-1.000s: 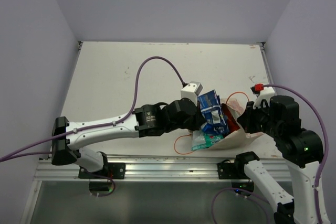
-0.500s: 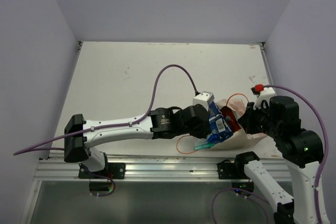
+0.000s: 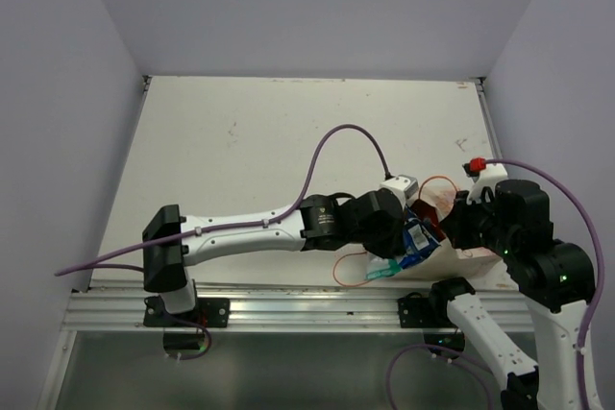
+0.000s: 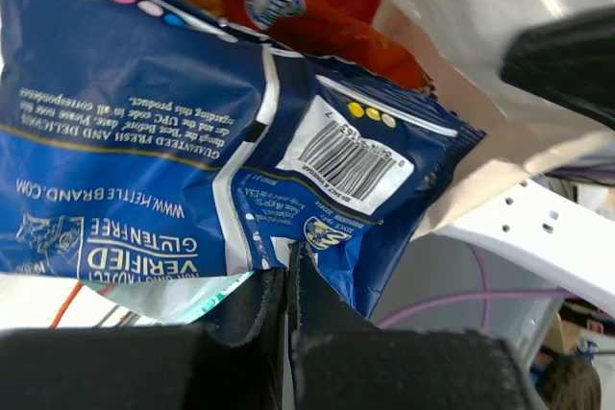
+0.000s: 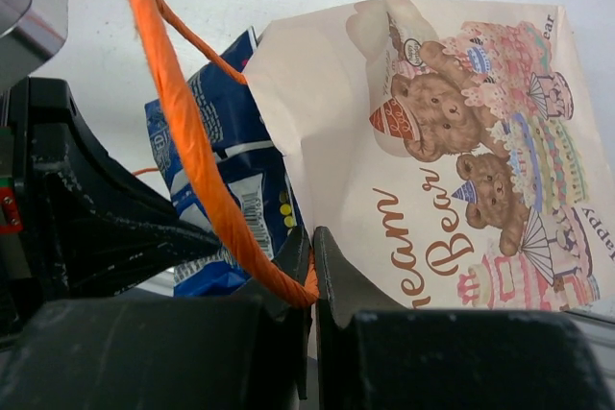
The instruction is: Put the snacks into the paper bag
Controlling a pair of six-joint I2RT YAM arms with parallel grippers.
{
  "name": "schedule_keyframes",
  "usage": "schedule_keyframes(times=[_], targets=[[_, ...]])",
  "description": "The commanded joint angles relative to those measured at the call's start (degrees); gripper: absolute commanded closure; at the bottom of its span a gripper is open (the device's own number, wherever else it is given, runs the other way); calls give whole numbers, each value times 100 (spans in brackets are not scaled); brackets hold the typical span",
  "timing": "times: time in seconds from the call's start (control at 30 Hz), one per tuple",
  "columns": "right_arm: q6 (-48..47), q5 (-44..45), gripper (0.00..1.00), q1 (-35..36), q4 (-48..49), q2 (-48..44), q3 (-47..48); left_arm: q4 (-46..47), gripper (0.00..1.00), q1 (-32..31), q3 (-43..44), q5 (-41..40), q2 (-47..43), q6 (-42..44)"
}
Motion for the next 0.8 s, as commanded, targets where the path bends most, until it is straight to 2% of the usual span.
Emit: schedule_keyframes(times=[0.0,0.2,0.37,0.63,0.77], targets=[[122,-263,100,-1,567,38,437,151,100,-83,378,553,-185,151],[122,-298,100,-1,576,56,411,107,100,-110,430,799,-449,90],[131,-307,100,-1,576,39,394,414,100,-110,369,1194,-563,107],[122,-324,100,-1,567,30,403,1064,100,-110,351,2002,-353,151],[122,-324,100,-1,558,4,394,1249,100,-57,255,2030,-265,221]])
